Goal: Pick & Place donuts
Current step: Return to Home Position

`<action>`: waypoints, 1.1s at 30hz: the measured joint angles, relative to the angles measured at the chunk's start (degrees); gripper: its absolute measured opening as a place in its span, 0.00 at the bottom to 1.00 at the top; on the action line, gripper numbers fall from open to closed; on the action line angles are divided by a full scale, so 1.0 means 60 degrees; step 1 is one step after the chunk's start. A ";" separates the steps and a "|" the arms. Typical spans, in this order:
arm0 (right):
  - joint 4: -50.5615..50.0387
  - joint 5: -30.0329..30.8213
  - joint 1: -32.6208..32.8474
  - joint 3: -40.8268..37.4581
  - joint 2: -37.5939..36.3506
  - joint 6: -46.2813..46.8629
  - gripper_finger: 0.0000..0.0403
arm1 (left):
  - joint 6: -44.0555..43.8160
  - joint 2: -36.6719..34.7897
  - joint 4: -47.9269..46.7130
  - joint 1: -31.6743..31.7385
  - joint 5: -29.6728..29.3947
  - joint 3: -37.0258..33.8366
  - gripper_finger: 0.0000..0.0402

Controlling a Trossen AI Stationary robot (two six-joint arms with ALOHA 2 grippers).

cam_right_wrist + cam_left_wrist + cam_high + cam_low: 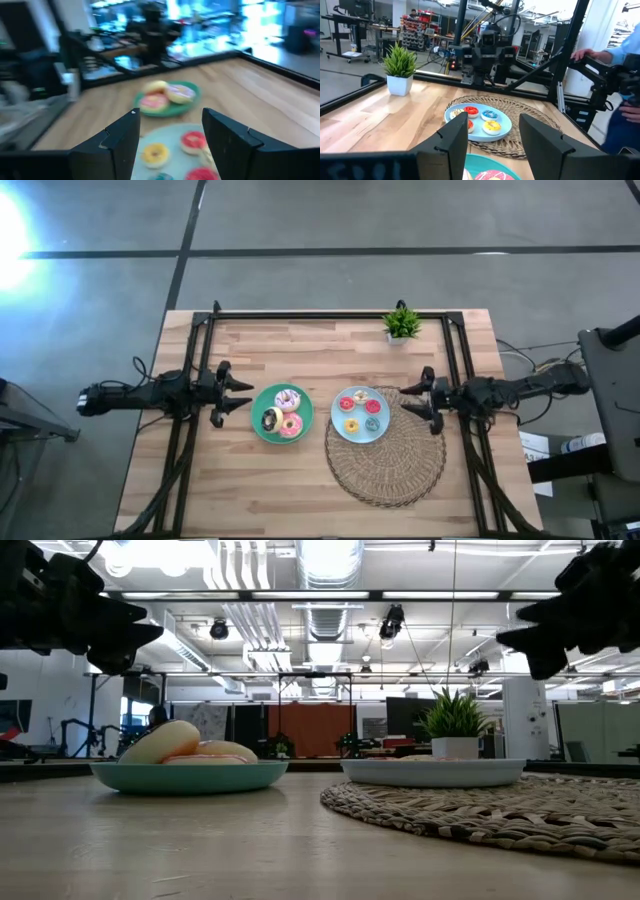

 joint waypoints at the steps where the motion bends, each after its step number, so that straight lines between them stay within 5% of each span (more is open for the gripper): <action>1: -0.0056 -0.0599 -0.0197 0.0000 -0.0216 -0.0074 0.51 | 0.0000 0.0001 0.0000 0.0000 0.0000 0.0000 0.38; 5: -0.0342 -0.2856 -0.0962 0.0003 -0.0759 -0.0405 0.51 | 0.0000 0.0000 0.0000 0.0000 0.0000 0.0000 0.38; 8: -0.0764 -0.3384 -0.1388 0.0000 -0.1032 -0.0680 0.51 | 0.0000 0.0000 0.0000 0.0000 0.0000 0.0000 0.38; 33: -0.1576 -0.3160 -0.1553 0.0000 -0.1803 -0.1206 0.51 | 0.0000 0.0004 -0.0004 0.0004 0.0004 0.0000 0.38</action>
